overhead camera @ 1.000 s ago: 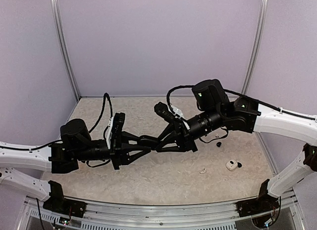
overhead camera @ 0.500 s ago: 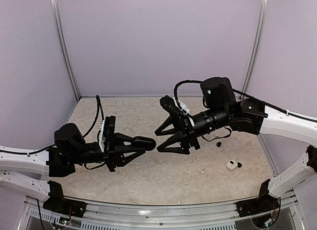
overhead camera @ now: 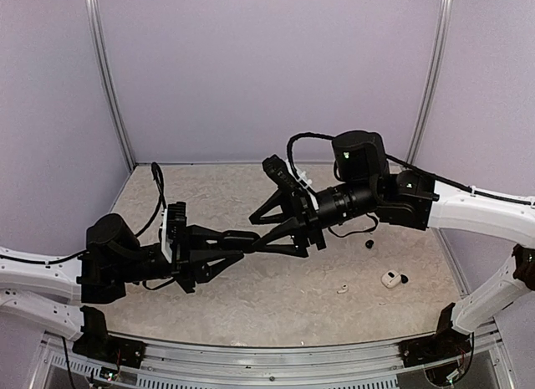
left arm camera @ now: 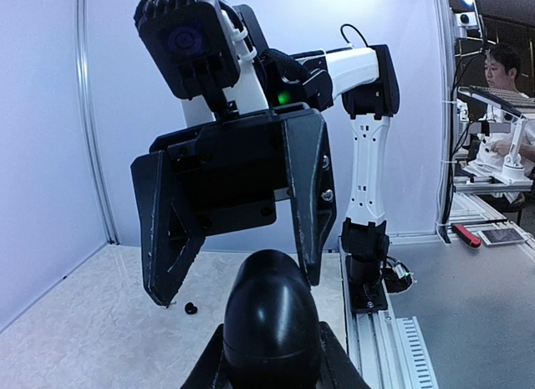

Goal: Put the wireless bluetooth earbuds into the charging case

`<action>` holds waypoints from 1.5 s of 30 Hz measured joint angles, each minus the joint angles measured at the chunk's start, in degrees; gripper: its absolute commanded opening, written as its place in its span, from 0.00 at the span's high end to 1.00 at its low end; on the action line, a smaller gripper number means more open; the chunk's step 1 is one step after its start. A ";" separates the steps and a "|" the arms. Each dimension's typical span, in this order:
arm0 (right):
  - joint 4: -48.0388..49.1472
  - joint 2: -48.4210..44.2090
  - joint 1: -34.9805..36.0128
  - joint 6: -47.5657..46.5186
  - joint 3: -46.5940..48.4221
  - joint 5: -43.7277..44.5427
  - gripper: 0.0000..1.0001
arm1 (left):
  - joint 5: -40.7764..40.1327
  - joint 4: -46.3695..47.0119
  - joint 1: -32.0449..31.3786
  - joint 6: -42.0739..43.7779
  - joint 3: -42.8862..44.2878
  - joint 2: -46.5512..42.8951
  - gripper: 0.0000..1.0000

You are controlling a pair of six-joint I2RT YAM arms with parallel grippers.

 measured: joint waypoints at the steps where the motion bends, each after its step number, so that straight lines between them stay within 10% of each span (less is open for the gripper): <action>1: -0.04 0.20 0.17 -0.04 0.02 0.04 0.35 | -0.28 0.09 -0.13 0.37 -0.13 0.02 0.96; 45: 0.66 -2.23 -1.44 -0.63 0.22 3.28 0.36 | -1.22 -0.17 -1.25 5.55 -2.49 0.17 1.00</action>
